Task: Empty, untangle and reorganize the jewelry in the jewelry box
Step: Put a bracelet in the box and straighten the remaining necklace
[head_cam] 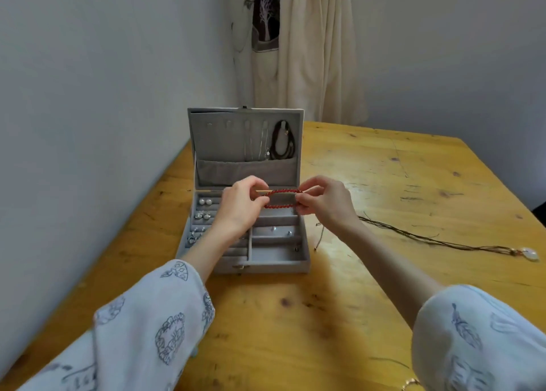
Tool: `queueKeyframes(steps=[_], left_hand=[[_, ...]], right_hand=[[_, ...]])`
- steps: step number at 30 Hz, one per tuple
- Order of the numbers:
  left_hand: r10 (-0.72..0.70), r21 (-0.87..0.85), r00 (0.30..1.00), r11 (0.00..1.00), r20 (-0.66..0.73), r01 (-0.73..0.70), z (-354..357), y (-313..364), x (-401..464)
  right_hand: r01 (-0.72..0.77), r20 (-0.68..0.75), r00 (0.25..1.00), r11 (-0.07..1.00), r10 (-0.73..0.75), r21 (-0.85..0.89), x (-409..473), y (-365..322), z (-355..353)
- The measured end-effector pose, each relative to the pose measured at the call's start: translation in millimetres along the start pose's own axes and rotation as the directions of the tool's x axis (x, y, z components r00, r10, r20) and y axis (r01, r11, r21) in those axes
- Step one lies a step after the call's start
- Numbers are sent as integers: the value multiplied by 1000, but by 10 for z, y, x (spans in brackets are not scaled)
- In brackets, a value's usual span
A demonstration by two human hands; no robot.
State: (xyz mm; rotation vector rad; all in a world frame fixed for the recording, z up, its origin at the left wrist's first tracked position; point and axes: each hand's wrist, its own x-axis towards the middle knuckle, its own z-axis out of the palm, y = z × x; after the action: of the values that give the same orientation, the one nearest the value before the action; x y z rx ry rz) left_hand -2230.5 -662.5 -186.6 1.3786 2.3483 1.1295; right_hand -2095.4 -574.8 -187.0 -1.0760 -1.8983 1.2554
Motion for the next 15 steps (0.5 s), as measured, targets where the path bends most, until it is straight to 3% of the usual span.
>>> queueKeyframes(steps=[3, 8, 11, 15], left_hand=[[95, 320, 993, 941, 62, -110, 80, -106, 147], [229, 625, 969, 745, 91, -235, 174, -194, 213], [192, 665, 976, 716, 101, -210, 170, -206, 198], [174, 561, 981, 806, 83, -190, 70, -134, 102]], right_hand=[[140, -1, 989, 936, -148, -322, 204, 118, 121], [297, 146, 954, 762, -261, -576, 289, 231, 214], [396, 244, 917, 641, -315, -658, 257, 268, 233], [314, 165, 949, 774, -268, -550, 133, 264, 166]])
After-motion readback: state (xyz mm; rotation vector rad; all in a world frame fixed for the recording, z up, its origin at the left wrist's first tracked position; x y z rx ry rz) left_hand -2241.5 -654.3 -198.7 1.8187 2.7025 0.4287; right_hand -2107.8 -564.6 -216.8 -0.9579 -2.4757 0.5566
